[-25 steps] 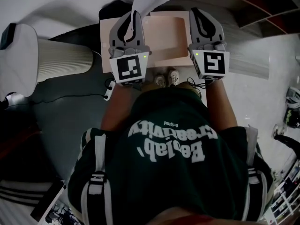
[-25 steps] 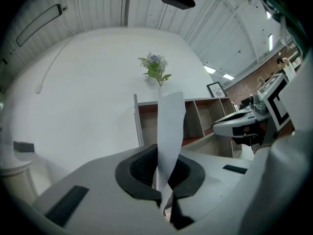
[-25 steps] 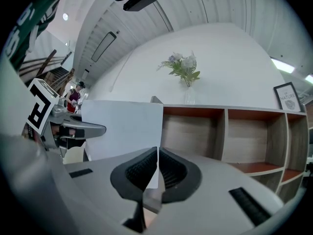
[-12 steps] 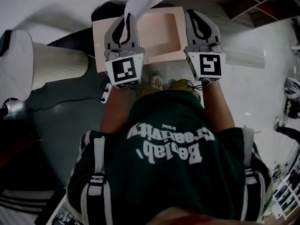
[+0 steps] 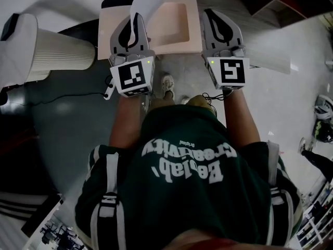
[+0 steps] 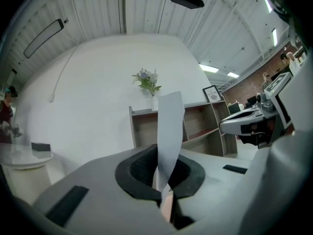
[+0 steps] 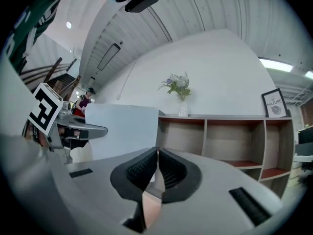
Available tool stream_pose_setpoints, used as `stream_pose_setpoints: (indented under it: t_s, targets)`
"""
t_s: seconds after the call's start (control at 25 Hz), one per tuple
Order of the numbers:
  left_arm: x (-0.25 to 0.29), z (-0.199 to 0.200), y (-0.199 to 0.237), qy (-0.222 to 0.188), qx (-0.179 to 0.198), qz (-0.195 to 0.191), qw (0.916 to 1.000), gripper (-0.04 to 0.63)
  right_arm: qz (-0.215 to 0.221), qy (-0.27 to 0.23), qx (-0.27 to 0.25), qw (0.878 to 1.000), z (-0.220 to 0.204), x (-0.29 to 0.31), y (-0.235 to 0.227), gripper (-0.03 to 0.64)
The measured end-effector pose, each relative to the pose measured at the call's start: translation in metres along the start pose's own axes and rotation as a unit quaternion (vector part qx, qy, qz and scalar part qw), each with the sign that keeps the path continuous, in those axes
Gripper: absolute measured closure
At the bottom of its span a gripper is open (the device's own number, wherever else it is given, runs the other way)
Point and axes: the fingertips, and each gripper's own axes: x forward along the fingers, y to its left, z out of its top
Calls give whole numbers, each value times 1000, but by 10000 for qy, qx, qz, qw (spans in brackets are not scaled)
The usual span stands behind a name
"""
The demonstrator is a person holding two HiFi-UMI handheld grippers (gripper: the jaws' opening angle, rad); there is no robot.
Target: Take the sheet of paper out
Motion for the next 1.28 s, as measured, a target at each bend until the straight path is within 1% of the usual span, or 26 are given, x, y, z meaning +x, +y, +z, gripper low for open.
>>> stream_pose_setpoints:
  t_s: [0.2, 0.48, 0.56, 0.68, 0.84, 0.92, 1.28]
  targets:
    - [-45, 7, -31, 46, 27, 187, 9998, 577, 150, 32, 16, 9999, -3, -57, 2, 580]
    - [-83, 21, -72, 36, 88, 229, 9997, 577, 326, -138, 103, 9993, 4, -108, 2, 580]
    - [-92, 26, -80, 25, 116, 223, 9997, 577, 331, -111, 145, 9993, 3, -118, 3, 580]
    - [-104, 33, -82, -24, 168, 266, 9995, 577, 346, -36, 184, 9992, 1, -128, 8, 580]
    - [-115, 39, -81, -100, 219, 291, 9993, 577, 397, -201, 204, 9988, 8, -130, 17, 580]
    - [-118, 40, -80, -133, 231, 309, 9992, 577, 404, -182, 177, 9989, 8, -130, 18, 580]
    - [-127, 28, -63, -67, 141, 345, 9993, 577, 405, -226, 46, 9989, 13, -129, 32, 580]
